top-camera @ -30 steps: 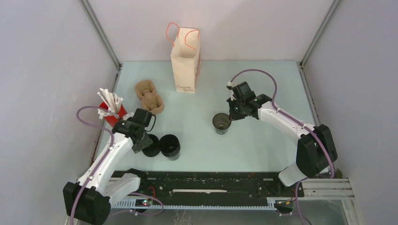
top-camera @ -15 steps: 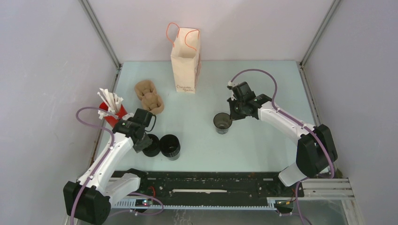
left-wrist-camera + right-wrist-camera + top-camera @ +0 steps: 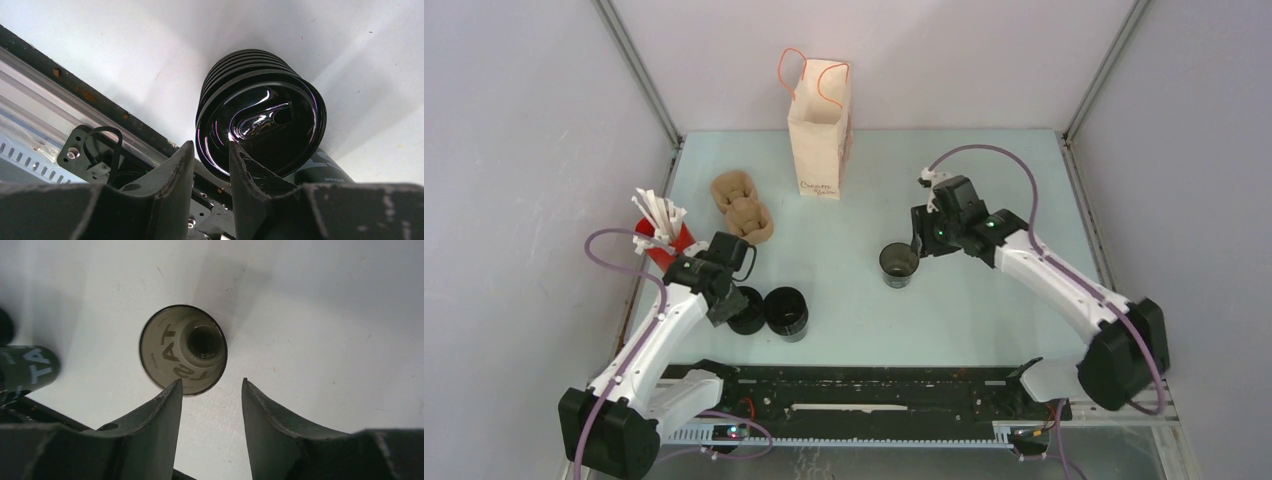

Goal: Pack the takeout coffee

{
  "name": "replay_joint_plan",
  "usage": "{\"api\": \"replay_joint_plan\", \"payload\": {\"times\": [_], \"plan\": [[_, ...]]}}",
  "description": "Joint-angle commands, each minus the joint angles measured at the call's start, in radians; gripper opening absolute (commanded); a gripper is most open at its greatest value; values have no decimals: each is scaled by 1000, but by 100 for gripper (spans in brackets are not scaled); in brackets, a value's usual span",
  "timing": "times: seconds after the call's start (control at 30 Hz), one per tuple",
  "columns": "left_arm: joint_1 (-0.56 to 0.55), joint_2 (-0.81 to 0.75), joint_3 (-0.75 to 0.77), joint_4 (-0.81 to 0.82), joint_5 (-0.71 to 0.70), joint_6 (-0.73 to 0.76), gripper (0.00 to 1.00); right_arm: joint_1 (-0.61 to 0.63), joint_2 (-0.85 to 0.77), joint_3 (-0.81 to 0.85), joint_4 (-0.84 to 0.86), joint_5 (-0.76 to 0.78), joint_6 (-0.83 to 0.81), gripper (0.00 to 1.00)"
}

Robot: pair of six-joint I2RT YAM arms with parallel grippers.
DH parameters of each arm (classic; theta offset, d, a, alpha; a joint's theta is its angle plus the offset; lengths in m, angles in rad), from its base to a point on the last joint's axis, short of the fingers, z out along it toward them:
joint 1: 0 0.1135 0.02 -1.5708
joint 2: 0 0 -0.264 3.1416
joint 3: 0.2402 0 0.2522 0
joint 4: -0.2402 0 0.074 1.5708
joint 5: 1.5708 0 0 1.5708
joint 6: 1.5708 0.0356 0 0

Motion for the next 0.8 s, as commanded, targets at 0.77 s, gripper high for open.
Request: {"api": "replay_joint_plan", "payload": {"times": [0.77], "plan": [[-22,19,-12,-11,-43,-48,19,-29,-291,-97,126,-15,-16,57]]}}
